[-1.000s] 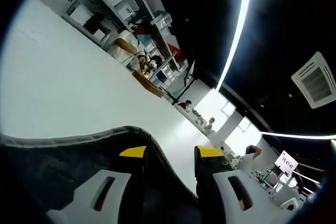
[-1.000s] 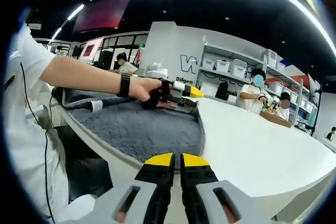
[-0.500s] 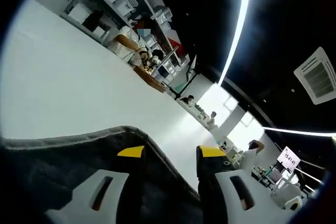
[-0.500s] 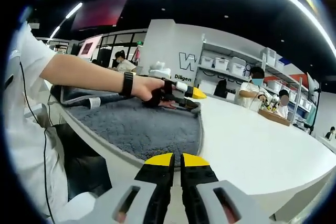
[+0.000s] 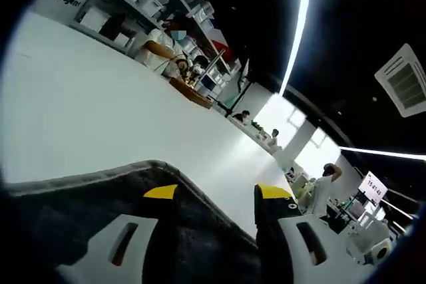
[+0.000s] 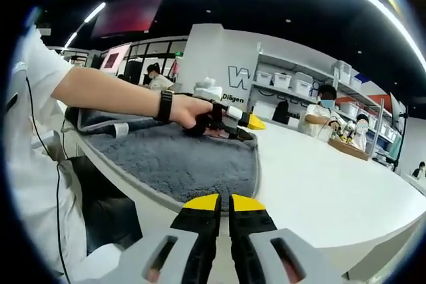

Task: Open the folded towel by lifting each exposed corner and separating the folded layers until the towel lies flat within the target outline without major curled edges

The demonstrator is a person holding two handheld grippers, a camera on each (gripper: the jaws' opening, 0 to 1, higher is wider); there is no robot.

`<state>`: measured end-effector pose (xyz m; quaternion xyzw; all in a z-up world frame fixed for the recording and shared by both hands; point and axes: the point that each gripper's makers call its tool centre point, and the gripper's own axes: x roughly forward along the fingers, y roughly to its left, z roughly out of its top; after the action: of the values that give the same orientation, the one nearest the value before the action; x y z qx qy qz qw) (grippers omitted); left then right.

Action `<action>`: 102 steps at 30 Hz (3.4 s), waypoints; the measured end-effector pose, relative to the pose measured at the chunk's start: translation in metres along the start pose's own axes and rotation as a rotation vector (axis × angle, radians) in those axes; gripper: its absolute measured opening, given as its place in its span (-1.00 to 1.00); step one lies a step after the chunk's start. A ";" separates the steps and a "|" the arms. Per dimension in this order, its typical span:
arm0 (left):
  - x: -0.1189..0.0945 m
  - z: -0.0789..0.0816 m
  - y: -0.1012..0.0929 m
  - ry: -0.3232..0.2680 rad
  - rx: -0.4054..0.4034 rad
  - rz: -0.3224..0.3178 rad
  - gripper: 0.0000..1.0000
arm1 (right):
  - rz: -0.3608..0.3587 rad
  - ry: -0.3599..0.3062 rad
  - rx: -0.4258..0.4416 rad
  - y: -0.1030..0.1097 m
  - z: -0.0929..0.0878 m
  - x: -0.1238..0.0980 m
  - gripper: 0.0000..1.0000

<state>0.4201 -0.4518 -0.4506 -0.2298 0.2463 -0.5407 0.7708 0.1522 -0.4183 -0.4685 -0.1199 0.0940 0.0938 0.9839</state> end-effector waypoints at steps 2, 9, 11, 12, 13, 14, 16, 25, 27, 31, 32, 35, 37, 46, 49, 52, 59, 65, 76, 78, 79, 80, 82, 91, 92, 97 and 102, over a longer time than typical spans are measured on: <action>0.000 0.000 -0.002 0.001 0.002 -0.008 -0.10 | -0.001 -0.010 0.003 0.000 0.003 -0.001 -1.00; -0.004 -0.006 -0.015 0.032 0.037 -0.034 -0.05 | 0.006 -0.049 0.011 0.000 0.012 -0.004 -1.00; -0.006 0.000 -0.016 0.028 0.038 -0.042 -0.05 | 0.006 -0.057 0.016 0.000 0.014 -0.004 -1.00; -0.006 0.002 -0.016 0.032 0.045 -0.047 -0.04 | 0.010 -0.063 0.020 0.001 0.015 -0.004 -1.00; -0.006 0.001 -0.015 0.052 0.060 -0.043 -0.03 | 0.017 -0.066 0.024 0.002 0.016 -0.004 -0.99; -0.007 0.002 -0.014 0.060 0.067 -0.039 -0.02 | 0.017 -0.065 0.025 0.002 0.016 -0.004 -0.97; -0.010 0.002 -0.016 0.056 0.076 -0.040 -0.02 | 0.017 -0.059 0.015 0.002 0.016 -0.004 -0.92; -0.028 -0.018 -0.033 0.105 0.112 -0.056 -0.02 | 0.033 -0.062 0.032 0.004 0.018 -0.002 -0.84; -0.033 -0.020 -0.037 0.104 0.118 -0.059 -0.02 | 0.033 -0.060 0.023 0.005 0.020 0.000 -0.84; -0.042 -0.021 -0.045 0.100 0.116 -0.077 -0.02 | 0.050 -0.058 0.012 0.011 0.024 0.002 -0.81; -0.044 -0.021 -0.046 0.099 0.120 -0.078 -0.02 | 0.052 -0.058 0.009 0.012 0.025 0.003 -0.81; -0.051 -0.021 -0.050 0.106 0.144 -0.089 -0.02 | 0.056 -0.068 -0.001 0.014 0.028 0.004 -0.78; -0.058 -0.022 -0.054 0.098 0.152 -0.095 -0.02 | 0.061 -0.084 -0.002 0.015 0.032 0.004 -0.72; -0.084 -0.018 -0.064 0.081 0.199 -0.124 0.01 | 0.080 -0.084 -0.015 0.020 0.041 0.008 -0.67; -0.091 -0.018 -0.067 0.074 0.211 -0.124 0.04 | 0.085 -0.086 -0.016 0.021 0.043 0.009 -0.66; -0.094 -0.012 -0.066 0.064 0.264 -0.111 0.03 | 0.092 -0.090 -0.019 0.023 0.046 0.011 -0.66; -0.115 -0.001 -0.067 0.037 0.261 -0.121 0.02 | 0.122 -0.114 -0.027 0.033 0.061 0.016 -0.64; -0.132 -0.003 -0.071 0.032 0.306 -0.124 0.04 | 0.146 -0.119 -0.033 0.040 0.068 0.019 -0.64; -0.160 -0.002 -0.075 0.006 0.323 -0.135 0.06 | 0.199 -0.158 -0.042 0.056 0.083 0.021 -0.56; -0.164 -0.004 -0.072 0.014 0.327 -0.120 0.06 | 0.202 -0.159 -0.045 0.058 0.084 0.022 -0.57; -0.167 -0.005 -0.071 0.020 0.327 -0.114 0.06 | 0.204 -0.161 -0.049 0.059 0.085 0.022 -0.57; -0.170 -0.005 -0.071 0.019 0.331 -0.115 0.06 | 0.207 -0.162 -0.051 0.060 0.087 0.022 -0.57; -0.177 -0.005 -0.071 0.006 0.328 -0.114 0.06 | 0.211 -0.165 -0.055 0.062 0.088 0.022 -0.57; -0.202 -0.005 -0.081 -0.003 0.369 -0.124 0.06 | 0.241 -0.164 -0.073 0.076 0.091 0.025 -0.57; -0.205 -0.006 -0.084 -0.001 0.372 -0.127 0.06 | 0.244 -0.165 -0.073 0.078 0.092 0.025 -0.57; -0.216 -0.003 -0.093 -0.017 0.416 -0.142 0.08 | 0.255 -0.164 -0.078 0.083 0.092 0.026 -0.57; -0.231 -0.002 -0.095 -0.025 0.501 -0.121 0.12 | 0.262 -0.161 -0.091 0.088 0.093 0.025 -0.57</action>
<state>0.2822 -0.2632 -0.3628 -0.0527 0.0811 -0.6271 0.7729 0.1736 -0.3065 -0.4042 -0.1431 0.0251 0.2348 0.9611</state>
